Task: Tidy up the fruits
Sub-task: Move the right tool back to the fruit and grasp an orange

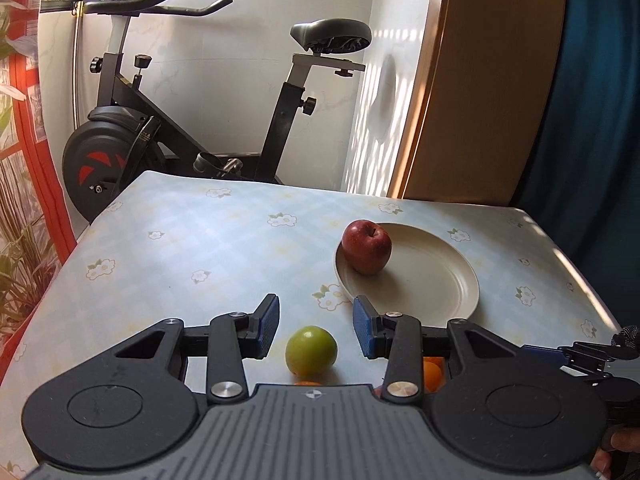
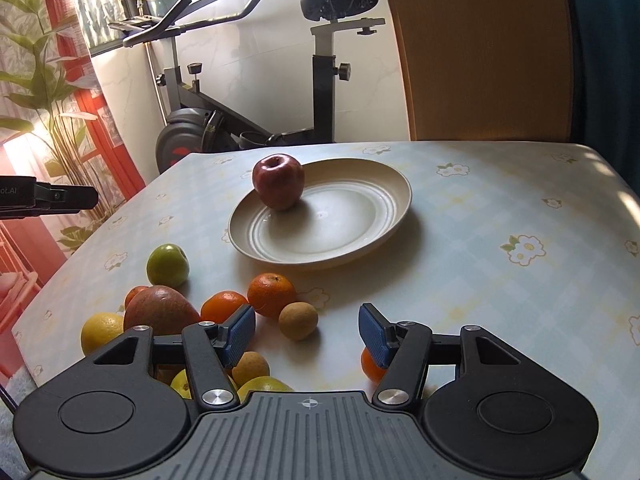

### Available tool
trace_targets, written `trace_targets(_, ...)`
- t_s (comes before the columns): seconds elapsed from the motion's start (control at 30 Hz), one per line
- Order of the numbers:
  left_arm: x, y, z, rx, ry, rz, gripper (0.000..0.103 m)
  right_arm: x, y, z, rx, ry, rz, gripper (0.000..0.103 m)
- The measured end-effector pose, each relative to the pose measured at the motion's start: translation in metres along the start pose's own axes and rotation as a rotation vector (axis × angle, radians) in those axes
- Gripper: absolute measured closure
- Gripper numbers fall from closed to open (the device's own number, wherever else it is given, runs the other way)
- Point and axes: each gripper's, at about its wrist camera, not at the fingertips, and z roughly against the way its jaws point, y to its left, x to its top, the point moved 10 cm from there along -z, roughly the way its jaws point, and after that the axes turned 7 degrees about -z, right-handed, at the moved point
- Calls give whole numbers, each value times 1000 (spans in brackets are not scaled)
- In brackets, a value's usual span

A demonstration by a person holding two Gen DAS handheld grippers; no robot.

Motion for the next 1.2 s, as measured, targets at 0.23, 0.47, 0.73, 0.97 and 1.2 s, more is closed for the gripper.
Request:
trace_targets(0.23,-9,8,9,35,5,11,60,0,5,7,-13,2,32,48)
trace_targets(0.47,-19,15,8,63,18,22,60,-1,-12,12,-83,-1,36,50)
trace_targets(0.73,-25,23,0,76,35,46,60,-6,-36,12,-157,-7,45,52)
trace_targets(0.97,-31,26,-7,79,54,66,60,-9,-52,3,-165,11,-18,56)
trace_targets(1.2,-33,26,-12,86,72,63,60,-12,-57,-5,-167,32,-25,56)
